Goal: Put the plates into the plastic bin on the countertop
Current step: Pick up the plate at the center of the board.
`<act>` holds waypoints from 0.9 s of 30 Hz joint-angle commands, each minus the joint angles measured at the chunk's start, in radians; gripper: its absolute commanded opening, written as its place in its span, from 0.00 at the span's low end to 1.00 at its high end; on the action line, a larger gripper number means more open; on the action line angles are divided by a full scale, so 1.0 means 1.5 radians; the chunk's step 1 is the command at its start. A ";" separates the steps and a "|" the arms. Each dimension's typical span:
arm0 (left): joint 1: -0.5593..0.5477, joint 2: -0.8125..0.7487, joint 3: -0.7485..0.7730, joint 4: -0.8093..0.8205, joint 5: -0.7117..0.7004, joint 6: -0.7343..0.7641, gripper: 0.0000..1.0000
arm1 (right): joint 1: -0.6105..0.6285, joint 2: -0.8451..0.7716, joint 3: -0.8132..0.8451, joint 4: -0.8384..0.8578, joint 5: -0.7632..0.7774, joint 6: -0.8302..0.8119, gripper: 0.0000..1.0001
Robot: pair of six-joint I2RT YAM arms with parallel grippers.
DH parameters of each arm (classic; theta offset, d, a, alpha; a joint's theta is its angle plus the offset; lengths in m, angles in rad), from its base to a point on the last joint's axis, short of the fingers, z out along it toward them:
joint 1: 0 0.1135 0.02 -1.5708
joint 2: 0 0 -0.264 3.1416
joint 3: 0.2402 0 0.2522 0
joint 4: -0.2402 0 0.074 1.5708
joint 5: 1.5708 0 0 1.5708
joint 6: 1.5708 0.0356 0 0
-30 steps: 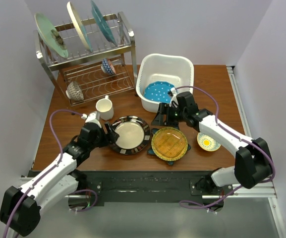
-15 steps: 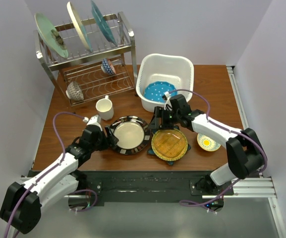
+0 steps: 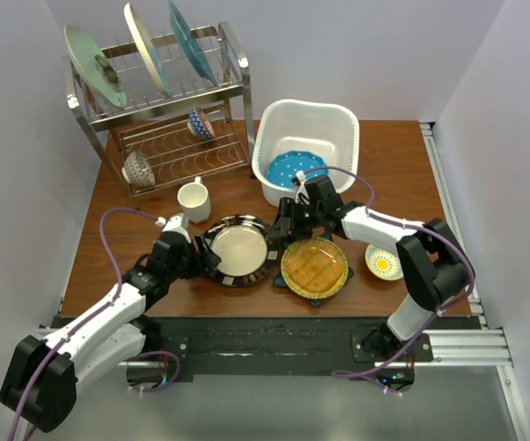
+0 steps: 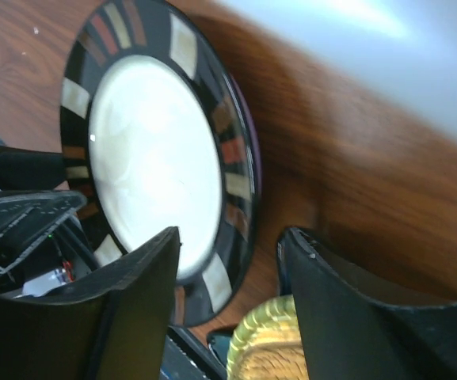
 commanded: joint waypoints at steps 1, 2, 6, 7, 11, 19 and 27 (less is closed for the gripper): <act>-0.002 0.000 -0.012 0.035 0.005 -0.006 0.66 | 0.010 0.027 0.025 0.042 -0.035 0.019 0.54; -0.002 -0.001 -0.014 0.034 0.006 -0.006 0.66 | 0.011 0.031 0.025 0.046 -0.035 0.021 0.51; -0.002 0.001 -0.015 0.039 0.006 -0.007 0.66 | 0.015 0.048 0.036 0.050 -0.041 0.025 0.44; -0.002 0.002 -0.014 0.038 0.006 -0.006 0.66 | 0.015 0.058 0.039 0.048 -0.045 0.023 0.43; -0.002 0.002 -0.014 0.038 0.006 -0.005 0.66 | 0.018 0.061 0.050 0.038 -0.045 0.019 0.32; -0.002 0.002 -0.016 0.040 0.020 -0.004 0.66 | 0.019 0.057 0.059 0.032 -0.062 0.019 0.12; -0.002 -0.006 -0.015 0.039 0.020 -0.004 0.65 | 0.021 0.021 0.035 0.032 -0.081 0.021 0.11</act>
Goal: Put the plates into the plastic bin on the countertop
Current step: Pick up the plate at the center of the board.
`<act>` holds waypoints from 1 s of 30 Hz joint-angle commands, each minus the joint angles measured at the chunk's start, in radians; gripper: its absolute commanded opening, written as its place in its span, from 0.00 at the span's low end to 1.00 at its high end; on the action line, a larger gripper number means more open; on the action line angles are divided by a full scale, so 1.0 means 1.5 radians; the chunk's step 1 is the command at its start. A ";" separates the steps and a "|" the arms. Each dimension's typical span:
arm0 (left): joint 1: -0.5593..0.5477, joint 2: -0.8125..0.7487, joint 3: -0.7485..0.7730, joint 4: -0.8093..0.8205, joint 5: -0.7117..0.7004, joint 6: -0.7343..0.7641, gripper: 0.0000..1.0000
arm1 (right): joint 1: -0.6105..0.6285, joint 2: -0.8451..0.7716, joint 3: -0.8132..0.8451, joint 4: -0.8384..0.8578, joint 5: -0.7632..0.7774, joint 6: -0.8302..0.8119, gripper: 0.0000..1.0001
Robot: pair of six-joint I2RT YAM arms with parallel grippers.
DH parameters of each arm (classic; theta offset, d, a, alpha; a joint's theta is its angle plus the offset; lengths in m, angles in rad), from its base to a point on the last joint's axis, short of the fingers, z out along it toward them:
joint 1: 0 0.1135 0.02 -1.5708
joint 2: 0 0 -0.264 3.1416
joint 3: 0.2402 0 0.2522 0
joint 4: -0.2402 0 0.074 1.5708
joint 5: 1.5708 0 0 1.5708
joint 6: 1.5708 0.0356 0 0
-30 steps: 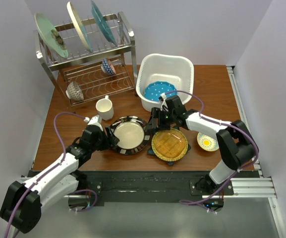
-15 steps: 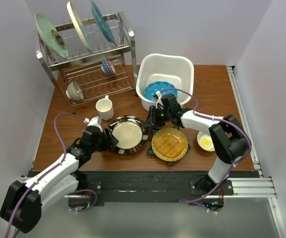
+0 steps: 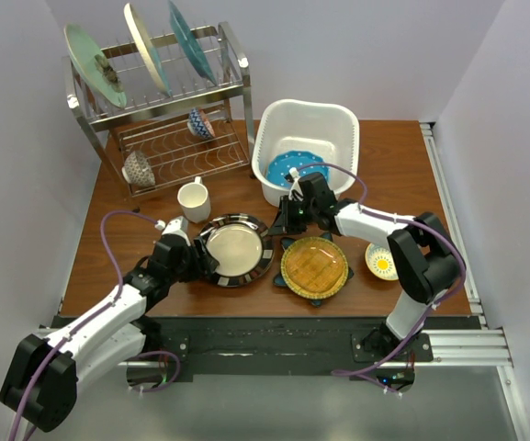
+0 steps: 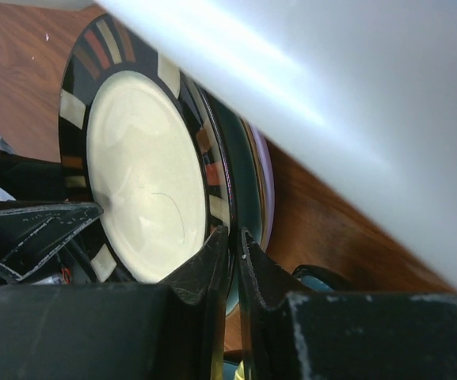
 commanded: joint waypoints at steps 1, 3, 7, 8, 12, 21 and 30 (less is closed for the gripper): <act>-0.002 -0.006 0.003 0.039 0.027 -0.003 0.65 | 0.010 -0.038 -0.004 -0.001 -0.067 0.028 0.11; -0.002 -0.005 0.003 0.040 0.028 -0.003 0.65 | 0.011 -0.051 -0.017 -0.002 -0.070 0.029 0.11; -0.003 0.002 -0.001 0.048 0.030 -0.003 0.65 | 0.013 -0.083 -0.043 0.003 -0.079 0.042 0.11; -0.002 0.003 -0.001 0.049 0.030 -0.003 0.65 | 0.013 -0.098 -0.047 0.001 -0.080 0.041 0.10; -0.002 0.007 -0.003 0.053 0.032 -0.002 0.65 | 0.016 -0.142 -0.069 -0.017 -0.079 0.043 0.11; -0.002 0.016 -0.007 0.066 0.035 0.000 0.64 | 0.017 -0.201 -0.128 -0.052 -0.062 0.032 0.13; -0.002 0.018 -0.004 0.066 0.041 0.002 0.64 | 0.017 -0.176 -0.148 -0.034 -0.055 0.034 0.19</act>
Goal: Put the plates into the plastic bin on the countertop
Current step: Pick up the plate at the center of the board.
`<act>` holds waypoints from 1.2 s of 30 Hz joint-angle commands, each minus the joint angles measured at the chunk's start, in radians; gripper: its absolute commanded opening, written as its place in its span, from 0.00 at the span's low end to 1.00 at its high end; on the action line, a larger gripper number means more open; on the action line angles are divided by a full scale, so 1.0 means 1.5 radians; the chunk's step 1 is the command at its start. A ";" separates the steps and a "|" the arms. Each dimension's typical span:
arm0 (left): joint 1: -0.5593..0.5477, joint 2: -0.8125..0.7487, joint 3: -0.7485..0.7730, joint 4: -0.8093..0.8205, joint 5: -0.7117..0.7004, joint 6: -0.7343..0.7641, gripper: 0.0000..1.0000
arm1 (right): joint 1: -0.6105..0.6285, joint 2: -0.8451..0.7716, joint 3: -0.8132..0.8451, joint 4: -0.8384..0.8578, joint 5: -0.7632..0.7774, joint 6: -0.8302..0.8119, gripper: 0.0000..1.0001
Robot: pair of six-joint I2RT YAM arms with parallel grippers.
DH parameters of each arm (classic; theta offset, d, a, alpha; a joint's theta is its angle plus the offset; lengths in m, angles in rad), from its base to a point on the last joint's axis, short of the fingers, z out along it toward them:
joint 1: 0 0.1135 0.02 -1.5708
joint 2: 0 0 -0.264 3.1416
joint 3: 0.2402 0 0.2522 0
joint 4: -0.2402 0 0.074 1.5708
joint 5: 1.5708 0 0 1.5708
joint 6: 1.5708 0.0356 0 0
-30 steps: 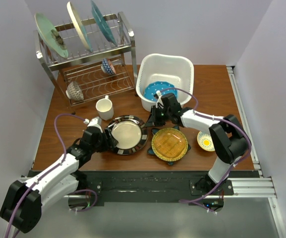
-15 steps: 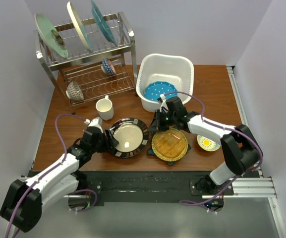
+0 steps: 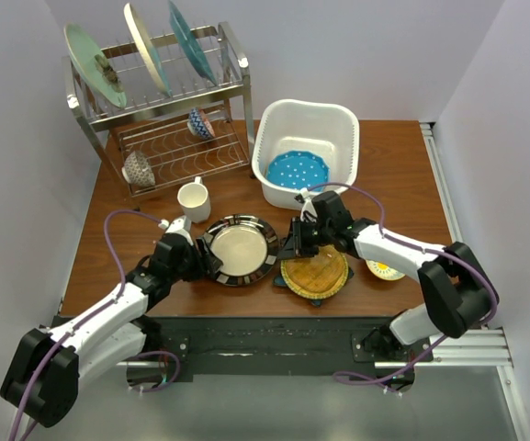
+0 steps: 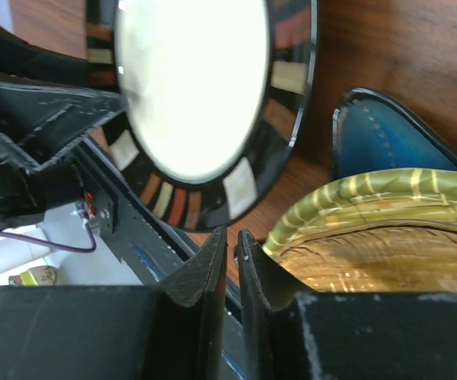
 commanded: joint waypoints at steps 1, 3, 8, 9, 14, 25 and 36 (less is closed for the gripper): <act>-0.002 -0.006 -0.001 0.030 0.007 0.002 0.64 | 0.004 -0.001 0.002 0.012 0.006 0.001 0.21; -0.002 -0.004 -0.003 0.030 0.008 0.002 0.64 | 0.004 0.004 0.008 0.003 0.011 -0.004 0.26; -0.002 -0.003 -0.005 0.034 0.008 0.001 0.64 | 0.003 0.028 0.017 0.016 0.024 0.000 0.33; -0.002 -0.003 -0.005 0.034 0.009 0.001 0.64 | 0.004 0.034 0.020 0.015 0.027 0.002 0.33; -0.002 -0.005 -0.006 0.034 0.010 0.001 0.64 | 0.004 0.068 0.032 0.033 0.029 0.005 0.33; -0.002 -0.004 -0.008 0.035 0.011 0.001 0.64 | 0.010 0.112 0.045 0.064 0.035 0.019 0.21; -0.002 -0.026 0.009 0.000 -0.009 0.006 0.67 | 0.010 0.030 0.075 -0.043 0.092 -0.026 0.10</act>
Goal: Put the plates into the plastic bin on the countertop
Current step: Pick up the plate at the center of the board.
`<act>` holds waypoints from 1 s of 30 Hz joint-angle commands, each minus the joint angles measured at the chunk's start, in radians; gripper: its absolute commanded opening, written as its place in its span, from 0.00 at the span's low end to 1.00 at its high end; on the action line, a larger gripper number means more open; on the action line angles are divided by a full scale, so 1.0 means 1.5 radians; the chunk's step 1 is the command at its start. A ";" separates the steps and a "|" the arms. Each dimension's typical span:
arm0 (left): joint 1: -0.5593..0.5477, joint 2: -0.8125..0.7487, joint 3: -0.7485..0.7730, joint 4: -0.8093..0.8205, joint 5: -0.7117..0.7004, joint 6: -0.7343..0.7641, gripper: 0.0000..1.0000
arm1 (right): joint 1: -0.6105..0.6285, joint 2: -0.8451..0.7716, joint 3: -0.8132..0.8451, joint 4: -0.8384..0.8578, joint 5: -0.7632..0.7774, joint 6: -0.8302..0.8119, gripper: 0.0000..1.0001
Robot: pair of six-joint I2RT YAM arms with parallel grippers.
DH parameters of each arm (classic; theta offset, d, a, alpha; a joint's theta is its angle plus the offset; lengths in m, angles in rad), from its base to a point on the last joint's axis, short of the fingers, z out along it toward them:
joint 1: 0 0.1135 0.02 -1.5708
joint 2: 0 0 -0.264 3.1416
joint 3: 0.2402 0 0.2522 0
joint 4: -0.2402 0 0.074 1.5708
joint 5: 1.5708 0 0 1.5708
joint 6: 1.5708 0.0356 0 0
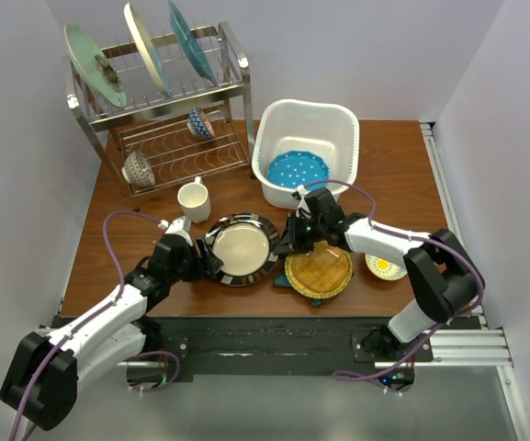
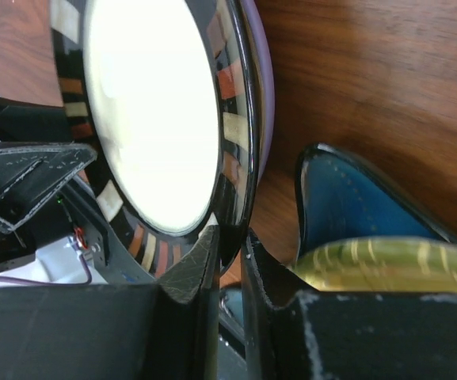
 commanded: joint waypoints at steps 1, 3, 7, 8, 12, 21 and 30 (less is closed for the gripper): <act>-0.002 -0.014 0.016 -0.003 -0.014 0.007 0.68 | 0.003 -0.049 0.036 -0.059 0.042 -0.048 0.10; -0.002 -0.018 0.026 -0.022 -0.017 0.014 0.71 | 0.004 -0.063 0.039 -0.072 0.046 -0.052 0.11; -0.002 -0.030 0.045 -0.058 -0.047 0.022 0.73 | 0.004 -0.086 0.038 -0.088 0.052 -0.057 0.11; -0.002 -0.034 0.051 -0.067 -0.051 0.024 0.73 | 0.003 -0.090 0.034 -0.094 0.052 -0.058 0.11; -0.003 -0.075 0.060 -0.079 -0.059 0.022 0.67 | 0.004 -0.110 0.024 -0.101 0.054 -0.060 0.10; -0.010 -0.079 0.063 -0.060 -0.042 0.028 0.56 | 0.003 -0.134 0.009 -0.117 0.064 -0.066 0.11; -0.015 0.017 0.043 0.018 -0.023 0.026 0.56 | 0.004 -0.138 -0.024 -0.082 0.060 -0.047 0.12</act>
